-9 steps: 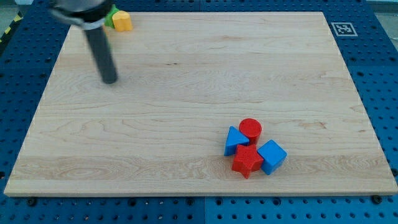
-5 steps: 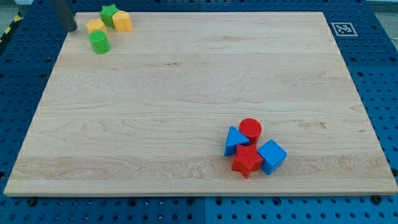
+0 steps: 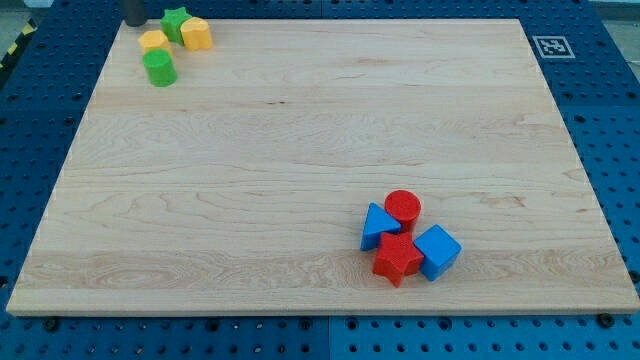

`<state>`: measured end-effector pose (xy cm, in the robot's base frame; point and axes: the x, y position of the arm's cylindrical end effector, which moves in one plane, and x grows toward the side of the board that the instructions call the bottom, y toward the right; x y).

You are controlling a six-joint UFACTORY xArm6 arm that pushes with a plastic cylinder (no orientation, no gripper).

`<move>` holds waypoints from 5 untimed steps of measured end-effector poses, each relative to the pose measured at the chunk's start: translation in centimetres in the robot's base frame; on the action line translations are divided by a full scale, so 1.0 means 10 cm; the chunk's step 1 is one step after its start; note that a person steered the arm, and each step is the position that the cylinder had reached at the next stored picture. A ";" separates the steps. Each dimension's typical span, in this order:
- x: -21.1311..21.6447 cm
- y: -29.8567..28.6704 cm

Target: Move the green star and yellow heart closer to the green circle

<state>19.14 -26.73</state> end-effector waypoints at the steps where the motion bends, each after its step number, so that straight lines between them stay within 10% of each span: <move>1: 0.00 0.40; 5: 0.00 1.17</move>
<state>19.19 -15.04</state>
